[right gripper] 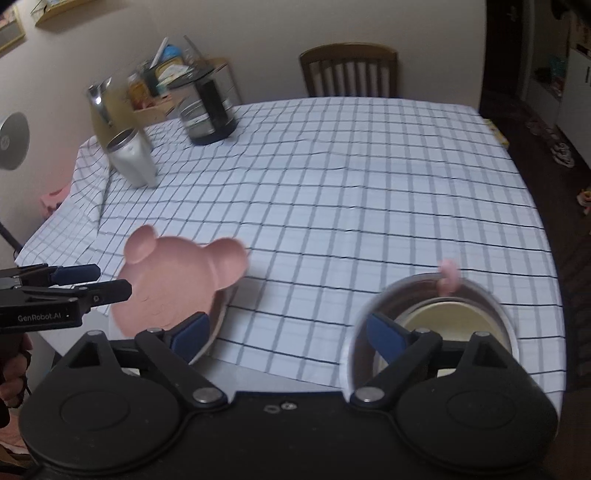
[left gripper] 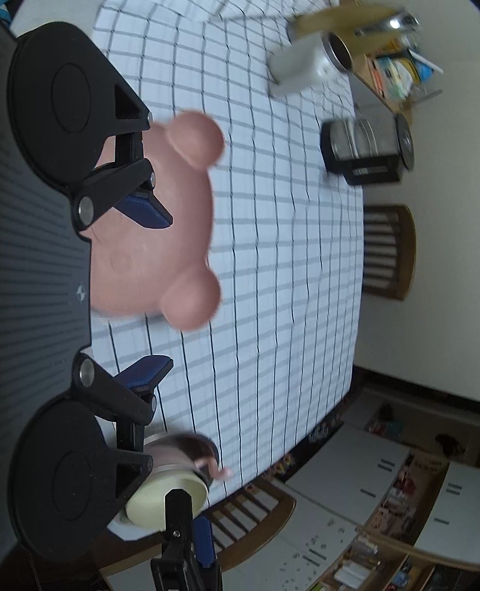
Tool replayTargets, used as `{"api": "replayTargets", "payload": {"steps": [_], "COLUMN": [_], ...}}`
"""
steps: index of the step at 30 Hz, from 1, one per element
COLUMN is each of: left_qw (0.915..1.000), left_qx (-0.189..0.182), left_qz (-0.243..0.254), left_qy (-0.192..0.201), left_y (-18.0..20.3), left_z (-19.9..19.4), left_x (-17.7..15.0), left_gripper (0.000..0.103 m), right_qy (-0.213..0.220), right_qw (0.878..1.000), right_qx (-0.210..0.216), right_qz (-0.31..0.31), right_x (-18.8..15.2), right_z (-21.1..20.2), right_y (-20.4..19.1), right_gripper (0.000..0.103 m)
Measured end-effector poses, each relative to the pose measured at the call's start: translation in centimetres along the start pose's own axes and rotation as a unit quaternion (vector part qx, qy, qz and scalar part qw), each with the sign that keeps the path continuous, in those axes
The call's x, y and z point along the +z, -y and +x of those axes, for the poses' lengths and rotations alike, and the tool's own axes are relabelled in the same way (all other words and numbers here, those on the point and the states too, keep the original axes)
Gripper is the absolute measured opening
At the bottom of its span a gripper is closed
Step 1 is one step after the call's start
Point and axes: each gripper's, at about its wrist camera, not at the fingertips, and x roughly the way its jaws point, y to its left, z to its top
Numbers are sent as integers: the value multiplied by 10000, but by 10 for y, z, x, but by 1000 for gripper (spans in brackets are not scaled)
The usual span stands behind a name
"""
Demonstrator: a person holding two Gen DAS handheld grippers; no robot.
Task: Organize plates and bowls
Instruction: 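Move both grippers to the steel bowl rim and close them on it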
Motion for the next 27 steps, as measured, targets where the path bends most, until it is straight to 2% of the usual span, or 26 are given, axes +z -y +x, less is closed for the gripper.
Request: {"api": "replayTargets", "payload": {"steps": [5,13,20,27], "left_qw": [9994,9978,9964,9955], "left_qx": [-218,-243,-121,24], "left_qz": [217,397,448,371], "left_qy": [-131,-470,-708,-873], "left_y": [53,112,139,149], "left_z": [25,65,92,110], "left_x": [9,4,-3,-9], "left_gripper": [75,75,75,75], "right_qy": [78,-27,-182,-357], "right_qw": [9994,9967,9945,9942], "right_qx": [-255,-620,-726,-648], "right_qz": [236,524,729,780], "right_x": [-4,-24,-41,-54], "right_z": [-18,-34,-38,-27], "right_y": [51,129,181,203], "right_gripper": [93,93,93,92]}}
